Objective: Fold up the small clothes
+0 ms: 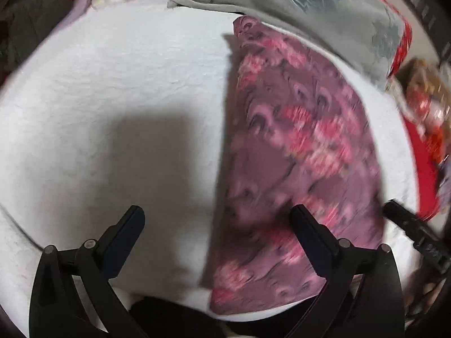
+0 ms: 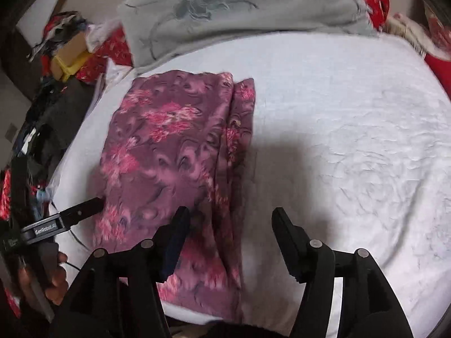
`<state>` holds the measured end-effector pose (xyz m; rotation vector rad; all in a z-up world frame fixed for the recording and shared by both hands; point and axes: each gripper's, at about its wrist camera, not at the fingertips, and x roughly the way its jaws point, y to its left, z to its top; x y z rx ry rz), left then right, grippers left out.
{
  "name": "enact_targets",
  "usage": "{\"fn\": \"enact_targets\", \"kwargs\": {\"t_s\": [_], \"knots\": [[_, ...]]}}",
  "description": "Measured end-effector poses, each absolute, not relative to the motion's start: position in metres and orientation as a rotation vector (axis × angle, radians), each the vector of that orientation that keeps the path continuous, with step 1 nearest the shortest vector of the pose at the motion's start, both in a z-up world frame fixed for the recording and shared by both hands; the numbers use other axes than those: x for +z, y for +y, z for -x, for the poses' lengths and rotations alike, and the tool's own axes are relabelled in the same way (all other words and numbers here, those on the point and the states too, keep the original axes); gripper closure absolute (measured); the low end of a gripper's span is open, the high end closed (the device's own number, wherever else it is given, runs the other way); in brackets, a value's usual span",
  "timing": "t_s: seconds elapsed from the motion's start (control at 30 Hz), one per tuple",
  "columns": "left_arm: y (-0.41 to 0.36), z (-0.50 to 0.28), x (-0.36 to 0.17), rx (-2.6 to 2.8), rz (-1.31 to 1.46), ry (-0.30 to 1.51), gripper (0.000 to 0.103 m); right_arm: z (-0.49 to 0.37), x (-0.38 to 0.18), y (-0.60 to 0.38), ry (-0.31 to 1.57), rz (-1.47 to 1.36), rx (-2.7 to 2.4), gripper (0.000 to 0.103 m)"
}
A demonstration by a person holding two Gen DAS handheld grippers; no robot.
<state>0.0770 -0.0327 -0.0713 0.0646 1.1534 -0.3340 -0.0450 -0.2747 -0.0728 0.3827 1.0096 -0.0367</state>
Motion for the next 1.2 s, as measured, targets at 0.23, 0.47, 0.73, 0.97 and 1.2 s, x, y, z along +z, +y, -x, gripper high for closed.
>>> {"fn": "enact_targets", "kwargs": {"t_s": [0.23,0.47,0.73,0.97,1.2], "knots": [[-0.036,-0.035,-0.074,-0.305,-0.244,1.148,0.000,0.052,-0.085,-0.273,1.120,-0.290,-0.153,0.030],[-0.046,0.033,-0.034,-0.349,-0.365,0.910,0.000,0.093,-0.023,-0.262,1.033,-0.046,-0.150,0.009],[-0.057,0.064,-0.020,-0.393,-0.346,0.812,0.000,0.166,-0.028,-0.250,0.942,0.120,-0.202,0.008],[-0.052,0.070,-0.016,-0.376,-0.337,0.780,0.000,0.185,-0.028,-0.248,0.870,-0.035,-0.203,0.008],[-0.040,0.066,-0.023,-0.355,-0.300,0.817,0.000,0.174,-0.026,-0.248,0.882,-0.112,-0.249,0.008]]}}
